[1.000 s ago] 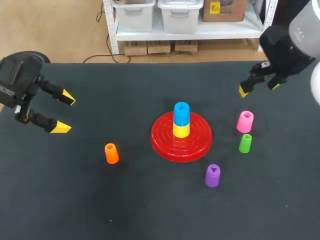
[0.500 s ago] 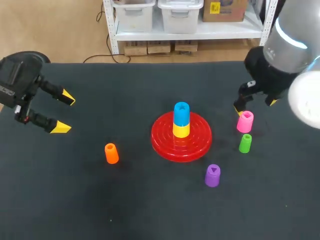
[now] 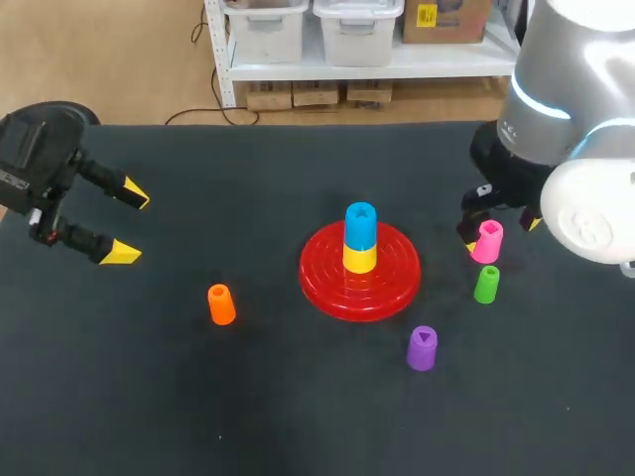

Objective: Pick up and stack the cylinders on the red base in this order: pink,purple,orange,green

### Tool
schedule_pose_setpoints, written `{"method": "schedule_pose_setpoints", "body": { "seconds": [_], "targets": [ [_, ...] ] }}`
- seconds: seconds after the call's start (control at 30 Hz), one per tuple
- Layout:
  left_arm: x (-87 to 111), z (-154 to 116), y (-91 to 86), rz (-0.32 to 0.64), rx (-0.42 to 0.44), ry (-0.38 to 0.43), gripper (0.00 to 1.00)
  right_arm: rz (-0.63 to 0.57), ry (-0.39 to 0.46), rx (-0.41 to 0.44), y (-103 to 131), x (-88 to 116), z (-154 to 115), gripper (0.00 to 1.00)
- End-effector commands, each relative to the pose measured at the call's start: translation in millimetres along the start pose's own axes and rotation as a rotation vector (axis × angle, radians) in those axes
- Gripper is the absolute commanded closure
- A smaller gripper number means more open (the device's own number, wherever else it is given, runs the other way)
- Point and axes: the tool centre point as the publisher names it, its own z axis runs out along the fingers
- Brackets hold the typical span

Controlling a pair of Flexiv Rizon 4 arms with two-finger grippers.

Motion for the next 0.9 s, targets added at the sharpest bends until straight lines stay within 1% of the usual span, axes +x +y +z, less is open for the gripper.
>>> {"method": "schedule_pose_setpoints", "body": {
  "seconds": [0.03,0.43,0.77,0.8,0.83,0.87,0.9],
  "targets": [
    [0.8,-0.2,0.3,0.002,0.001,-0.002,0.0,0.001,0.009,-0.004,-1.5,-6.1,8.6,0.0],
    [0.8,-0.2,0.3,0.002,0.001,-0.002,0.0,0.007,0.019,-0.02,-4.9,-12.3,22.5,0.0],
    [0.8,-0.2,0.3,0.002,0.001,-0.002,0.0,0.014,0.029,-0.023,-3.5,-14.5,23.7,0.0],
    [0.8,-0.2,0.3,0.002,0.001,-0.002,0.0,0.013,0.033,-0.026,-3.6,-14.5,23.8,0.31],
    [0.8,-0.2,0.3,0.002,0.001,-0.002,0.0,0.011,0.034,-0.028,-3.6,-14.3,24.1,0.76],
    [0.8,-0.2,0.3,0.002,0.001,-0.002,0.0,0.005,0.034,-0.029,-3.0,-13.9,24.1,1.0],
    [0.8,-0.2,0.3,0.002,0.001,-0.002,0.0,0.004,0.035,-0.028,-2.6,-13.8,24.2,1.0]
  ]
}}
